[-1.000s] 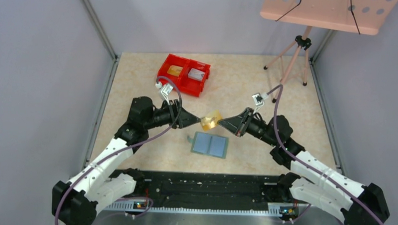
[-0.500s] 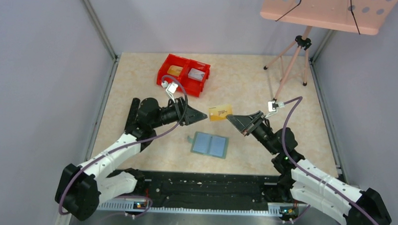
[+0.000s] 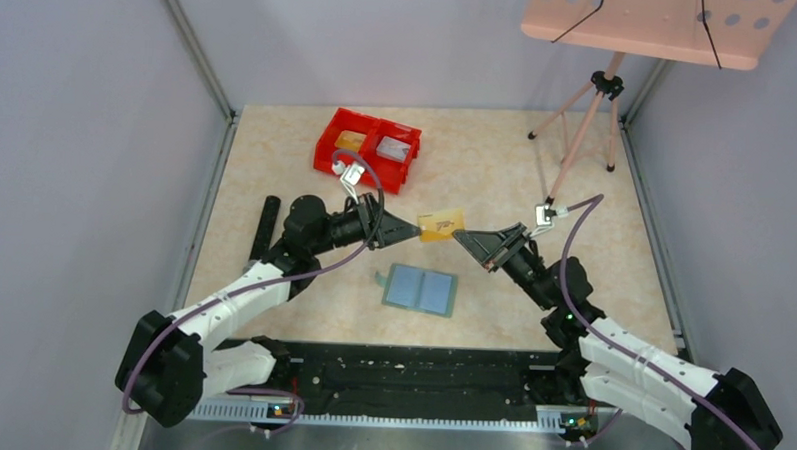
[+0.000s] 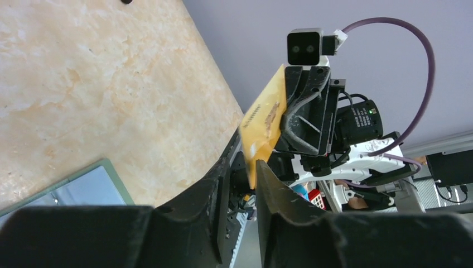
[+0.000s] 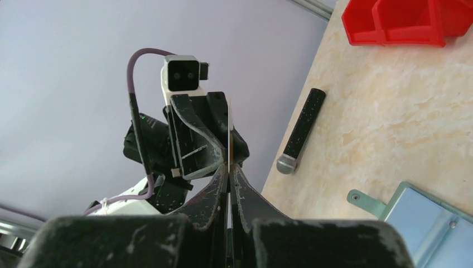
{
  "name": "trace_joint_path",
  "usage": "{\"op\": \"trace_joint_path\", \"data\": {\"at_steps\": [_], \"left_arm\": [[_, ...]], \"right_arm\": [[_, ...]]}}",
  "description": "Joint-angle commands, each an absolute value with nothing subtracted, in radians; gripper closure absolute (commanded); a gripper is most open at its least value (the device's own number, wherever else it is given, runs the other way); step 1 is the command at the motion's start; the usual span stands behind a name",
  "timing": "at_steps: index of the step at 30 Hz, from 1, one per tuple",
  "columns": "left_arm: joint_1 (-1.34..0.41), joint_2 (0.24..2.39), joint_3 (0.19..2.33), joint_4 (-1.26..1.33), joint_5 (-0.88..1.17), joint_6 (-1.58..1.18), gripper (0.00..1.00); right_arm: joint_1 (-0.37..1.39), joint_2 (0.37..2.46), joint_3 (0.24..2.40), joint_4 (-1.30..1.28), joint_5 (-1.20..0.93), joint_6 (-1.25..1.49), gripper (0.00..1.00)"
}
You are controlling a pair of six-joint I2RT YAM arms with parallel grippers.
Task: Take the credit cards out of the card holder
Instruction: Place the credit card in the storage box.
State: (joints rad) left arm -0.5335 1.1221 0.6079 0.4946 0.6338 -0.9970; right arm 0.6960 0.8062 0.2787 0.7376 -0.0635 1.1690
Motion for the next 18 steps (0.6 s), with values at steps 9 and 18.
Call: {"op": "trace_joint_path", "data": {"at_steps": [9, 18], "left_arm": [[-0.537, 1.192, 0.626, 0.686, 0.664, -1.069, 0.78], [-0.505, 1.163, 0.676, 0.515, 0.581, -0.952, 1.00]], "right_arm": [[0.684, 0.810, 0.250, 0.806, -0.049, 1.193, 1.00], [0.684, 0.798, 0.245, 0.735, -0.078, 1.160, 0.87]]}}
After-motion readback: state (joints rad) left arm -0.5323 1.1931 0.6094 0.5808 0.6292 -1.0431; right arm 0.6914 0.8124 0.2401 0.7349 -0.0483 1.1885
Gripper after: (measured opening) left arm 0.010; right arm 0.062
